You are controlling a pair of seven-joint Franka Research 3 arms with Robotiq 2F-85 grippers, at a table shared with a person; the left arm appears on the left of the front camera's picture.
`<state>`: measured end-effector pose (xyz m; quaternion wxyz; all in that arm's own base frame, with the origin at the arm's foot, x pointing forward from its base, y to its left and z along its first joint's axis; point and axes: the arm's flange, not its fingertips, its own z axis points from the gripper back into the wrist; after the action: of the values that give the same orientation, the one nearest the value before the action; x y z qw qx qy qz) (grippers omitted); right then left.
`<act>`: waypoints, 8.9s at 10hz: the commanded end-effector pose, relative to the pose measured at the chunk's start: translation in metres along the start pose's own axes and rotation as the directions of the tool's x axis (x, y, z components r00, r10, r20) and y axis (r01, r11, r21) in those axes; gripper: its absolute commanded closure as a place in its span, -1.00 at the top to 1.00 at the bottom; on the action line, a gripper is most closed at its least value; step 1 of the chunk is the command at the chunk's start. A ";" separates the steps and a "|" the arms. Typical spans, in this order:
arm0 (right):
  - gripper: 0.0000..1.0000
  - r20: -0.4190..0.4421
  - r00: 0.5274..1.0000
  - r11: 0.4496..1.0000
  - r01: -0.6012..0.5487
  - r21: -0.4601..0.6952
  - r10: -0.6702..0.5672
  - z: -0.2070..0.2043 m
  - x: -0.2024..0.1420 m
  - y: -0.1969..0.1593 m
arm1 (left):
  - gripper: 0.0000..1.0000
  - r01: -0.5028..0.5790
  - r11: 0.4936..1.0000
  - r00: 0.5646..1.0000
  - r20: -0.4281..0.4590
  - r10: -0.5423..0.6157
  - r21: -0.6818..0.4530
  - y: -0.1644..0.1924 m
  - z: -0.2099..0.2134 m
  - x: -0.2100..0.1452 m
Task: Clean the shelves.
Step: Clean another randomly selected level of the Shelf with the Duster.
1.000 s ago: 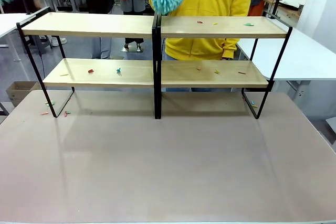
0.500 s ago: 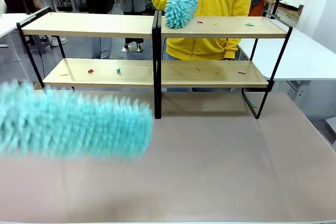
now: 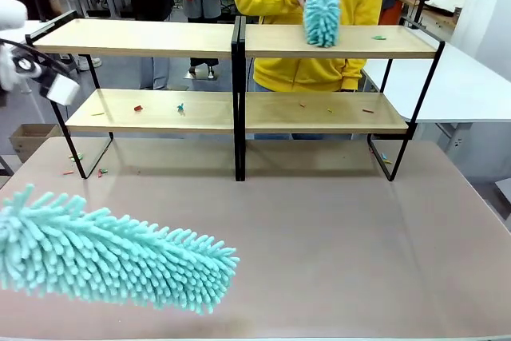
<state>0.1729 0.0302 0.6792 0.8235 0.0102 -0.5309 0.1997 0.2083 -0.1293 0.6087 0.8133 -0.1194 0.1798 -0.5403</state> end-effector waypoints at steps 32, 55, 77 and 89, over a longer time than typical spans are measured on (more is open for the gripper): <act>1.00 0.004 1.000 1.000 0.003 0.009 -0.003 0.000 0.000 -0.001 | -1.00 -0.865 0.489 0.244 0.758 0.605 -0.111 0.019 -0.010 0.394; 1.00 0.004 1.000 1.000 0.003 0.009 -0.003 0.000 0.000 -0.001 | -1.00 -0.491 0.828 0.500 0.690 0.523 -0.272 -0.001 0.026 0.521; 1.00 0.004 1.000 1.000 0.003 0.009 -0.003 0.000 0.000 -0.001 | -1.00 -0.302 0.943 0.141 0.972 0.190 -0.141 0.065 0.067 -0.241; 1.00 0.004 1.000 1.000 0.003 0.009 -0.003 0.000 0.000 -0.001 | -1.00 -0.334 0.912 0.017 0.965 0.260 -0.240 0.069 0.056 -0.294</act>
<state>0.1729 0.0300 0.6791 0.8236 0.0101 -0.5309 0.1994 0.1864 0.1651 0.6792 0.8229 -0.3840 -0.3988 -0.1279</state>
